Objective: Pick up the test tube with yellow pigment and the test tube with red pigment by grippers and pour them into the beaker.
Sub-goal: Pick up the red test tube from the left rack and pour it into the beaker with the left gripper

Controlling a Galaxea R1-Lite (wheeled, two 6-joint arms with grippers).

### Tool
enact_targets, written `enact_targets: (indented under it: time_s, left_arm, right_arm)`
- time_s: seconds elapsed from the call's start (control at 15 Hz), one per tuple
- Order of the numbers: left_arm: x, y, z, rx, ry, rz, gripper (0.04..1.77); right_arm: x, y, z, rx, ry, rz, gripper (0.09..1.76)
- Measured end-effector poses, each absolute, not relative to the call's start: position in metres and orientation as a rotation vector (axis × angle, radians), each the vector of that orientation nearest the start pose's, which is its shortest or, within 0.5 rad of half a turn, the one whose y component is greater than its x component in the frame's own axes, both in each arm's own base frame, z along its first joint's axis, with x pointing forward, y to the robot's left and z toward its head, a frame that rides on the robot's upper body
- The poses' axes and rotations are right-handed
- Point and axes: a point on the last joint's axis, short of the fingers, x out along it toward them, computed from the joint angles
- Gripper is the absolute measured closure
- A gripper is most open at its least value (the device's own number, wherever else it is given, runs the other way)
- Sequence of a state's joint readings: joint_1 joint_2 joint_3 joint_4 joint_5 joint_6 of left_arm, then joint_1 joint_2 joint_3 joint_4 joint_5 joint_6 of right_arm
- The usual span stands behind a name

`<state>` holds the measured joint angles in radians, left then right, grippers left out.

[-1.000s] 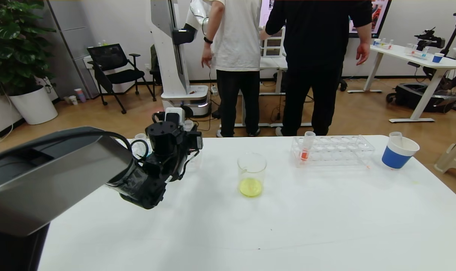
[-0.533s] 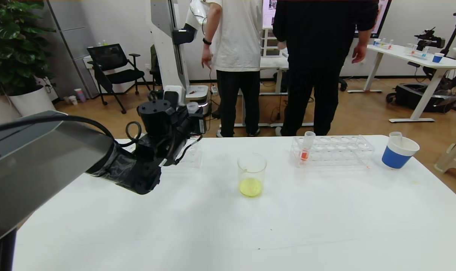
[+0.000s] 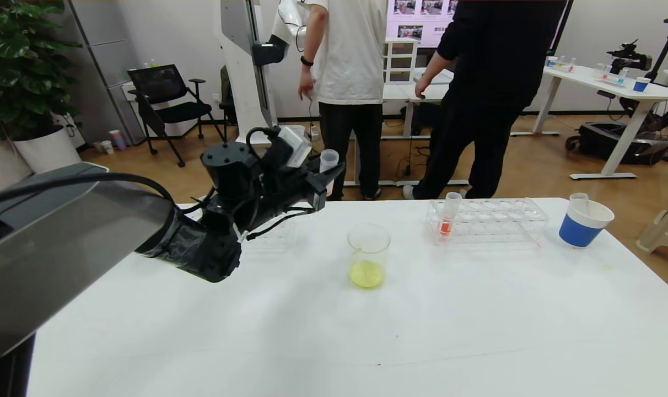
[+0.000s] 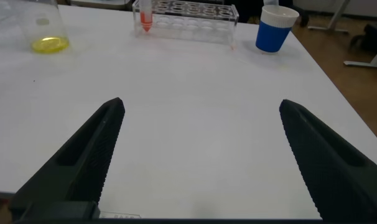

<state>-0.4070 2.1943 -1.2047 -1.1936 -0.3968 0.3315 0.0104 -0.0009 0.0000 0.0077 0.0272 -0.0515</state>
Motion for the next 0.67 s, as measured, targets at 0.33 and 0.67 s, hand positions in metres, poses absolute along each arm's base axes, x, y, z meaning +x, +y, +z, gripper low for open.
enact_targets:
  time_s: [0.33, 0.67]
  left_arm:
    - [0.398, -0.186, 0.143, 0.574, -0.483, -0.903, 1.29]
    - [0.405, -0.192, 0.145, 0.812, -0.692, -0.952, 1.29]
  right_arm:
    - [-0.023, 0.000, 0.075, -0.051, 0.006, 0.037, 0.11]
    - [-0.023, 0.000, 0.075, -0.051, 0.006, 0.037, 0.11]
